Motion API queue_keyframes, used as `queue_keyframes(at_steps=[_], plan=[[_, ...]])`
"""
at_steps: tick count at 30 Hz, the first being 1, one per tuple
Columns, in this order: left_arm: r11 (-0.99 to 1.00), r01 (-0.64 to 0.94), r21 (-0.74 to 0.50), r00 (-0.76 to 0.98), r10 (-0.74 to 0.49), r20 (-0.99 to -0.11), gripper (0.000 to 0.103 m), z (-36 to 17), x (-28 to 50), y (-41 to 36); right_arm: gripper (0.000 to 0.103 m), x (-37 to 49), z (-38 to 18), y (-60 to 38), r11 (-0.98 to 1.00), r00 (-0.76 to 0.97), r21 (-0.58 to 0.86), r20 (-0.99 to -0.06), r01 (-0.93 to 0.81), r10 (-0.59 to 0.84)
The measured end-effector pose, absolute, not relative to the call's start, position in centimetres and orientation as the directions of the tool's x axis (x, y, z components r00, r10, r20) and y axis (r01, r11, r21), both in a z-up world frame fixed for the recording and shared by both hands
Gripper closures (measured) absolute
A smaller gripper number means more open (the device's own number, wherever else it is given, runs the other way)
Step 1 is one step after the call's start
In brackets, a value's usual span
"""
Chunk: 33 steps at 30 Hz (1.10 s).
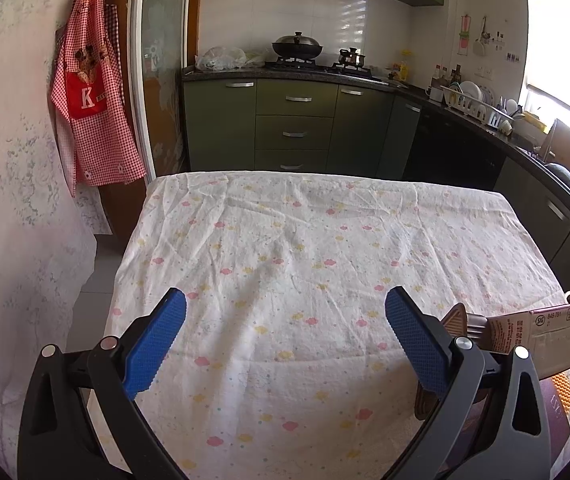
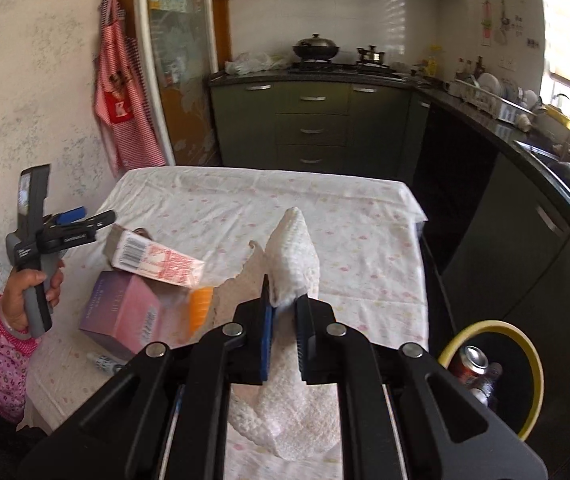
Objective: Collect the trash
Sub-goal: 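Carry the tissue over the bin and open the right tool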
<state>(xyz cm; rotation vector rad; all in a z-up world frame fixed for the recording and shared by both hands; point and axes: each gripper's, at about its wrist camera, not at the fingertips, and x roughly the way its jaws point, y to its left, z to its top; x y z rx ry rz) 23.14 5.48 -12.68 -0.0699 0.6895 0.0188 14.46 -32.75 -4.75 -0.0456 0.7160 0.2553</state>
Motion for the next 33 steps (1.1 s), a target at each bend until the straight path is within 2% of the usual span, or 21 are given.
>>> queue_keyframes(at_steps=[8, 18, 20, 21, 22, 26, 30, 33], plan=[[0.998, -0.048, -0.052, 0.77, 0.004, -0.638, 0.005, -12.8, 23.3, 5.5, 0.093, 14.7, -6.9, -46.0, 0.994, 0.717, 0.021, -0.694, 0.109, -0.064], [0.998, -0.047, -0.044, 0.762, 0.007, -0.647, 0.005, -13.2, 23.5, 5.4, 0.092, 17.6, -13.9, -54.4, 0.944, 0.596, 0.005, -0.776, 0.33, -0.205], [0.998, -0.045, -0.044, 0.761, 0.006, -0.649, 0.005, -13.2, 23.5, 5.4, 0.077, 18.1, -14.9, -55.5, 0.93, 0.572, -0.006, -0.787, 0.369, -0.232], [0.998, -0.044, -0.044, 0.761, 0.005, -0.649, 0.005, -13.2, 23.5, 5.4, 0.059, 18.2, -15.3, -56.0, 0.921, 0.559, -0.015, -0.791, 0.39, -0.249], [0.998, -0.044, -0.044, 0.761, 0.005, -0.649, 0.005, -13.2, 23.5, 5.4, 0.049, 18.2, -15.5, -56.3, 0.912, 0.553, -0.016, -0.791, 0.411, -0.263], [0.998, -0.047, -0.047, 0.76, 0.005, -0.65, 0.005, -13.3, 23.6, 5.4, 0.047, 16.7, -14.8, -56.1, 0.906, 0.58, 0.013, -0.772, 0.423, -0.26], [0.998, -0.045, -0.052, 0.758, 0.0, -0.652, 0.005, -13.3, 23.6, 5.4, 0.04, 13.8, -13.8, -53.2, 0.919, 0.625, 0.012, -0.737, 0.393, -0.258], [0.998, -0.044, -0.052, 0.756, -0.001, -0.654, 0.005, -13.4, 23.7, 5.4, 0.04, 11.9, -14.2, -51.4, 0.931, 0.636, 0.032, -0.739, 0.364, -0.223]])
